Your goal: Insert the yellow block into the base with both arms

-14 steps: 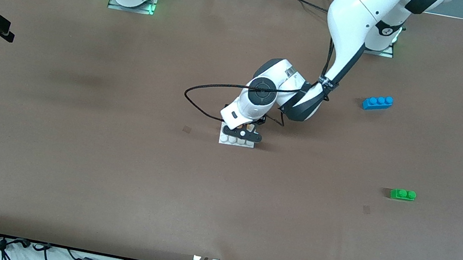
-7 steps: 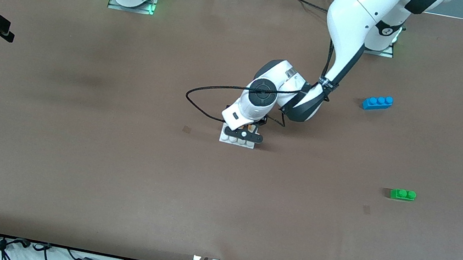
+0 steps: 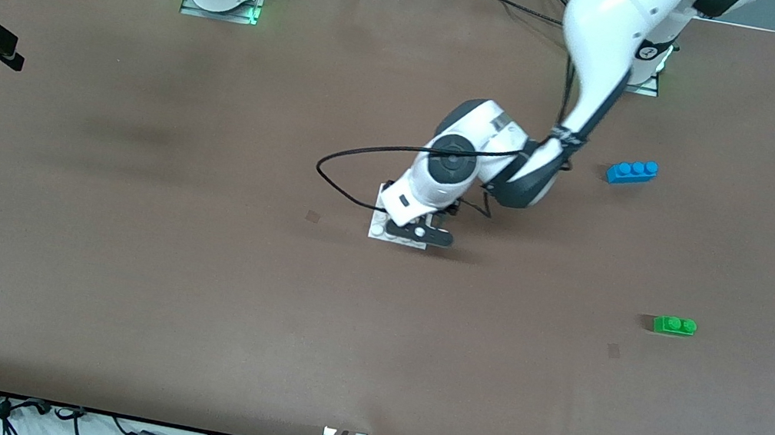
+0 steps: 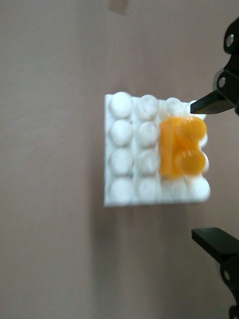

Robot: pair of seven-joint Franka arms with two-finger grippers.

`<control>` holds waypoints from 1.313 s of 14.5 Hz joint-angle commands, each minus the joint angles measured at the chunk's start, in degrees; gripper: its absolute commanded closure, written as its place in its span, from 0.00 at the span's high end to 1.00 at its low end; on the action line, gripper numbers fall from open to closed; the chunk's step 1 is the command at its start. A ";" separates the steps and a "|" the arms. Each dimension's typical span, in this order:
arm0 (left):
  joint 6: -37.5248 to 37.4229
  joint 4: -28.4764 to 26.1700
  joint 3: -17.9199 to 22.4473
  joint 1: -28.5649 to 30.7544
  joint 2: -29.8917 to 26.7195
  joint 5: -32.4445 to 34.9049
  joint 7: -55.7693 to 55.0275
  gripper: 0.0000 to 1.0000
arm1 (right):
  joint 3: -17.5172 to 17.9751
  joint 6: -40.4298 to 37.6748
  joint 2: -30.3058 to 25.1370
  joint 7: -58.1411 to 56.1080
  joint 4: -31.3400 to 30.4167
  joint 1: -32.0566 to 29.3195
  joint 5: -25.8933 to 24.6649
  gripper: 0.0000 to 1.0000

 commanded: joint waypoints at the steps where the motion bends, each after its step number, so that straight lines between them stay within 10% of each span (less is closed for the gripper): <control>1: -4.69 -2.97 -1.08 4.62 -7.90 -0.77 2.80 1.00 | 0.49 0.34 -0.89 -0.12 -0.93 -0.29 -1.00 1.00; 14: -17.44 -10.81 -0.29 29.83 -24.96 0.46 20.42 1.00 | 0.66 3.59 -0.19 1.55 -0.85 0.85 -1.44 1.00; 19: -26.90 -7.92 4.63 31.08 -31.91 1.15 26.09 1.00 | 0.67 4.74 0.34 5.59 -0.93 1.55 -1.09 1.00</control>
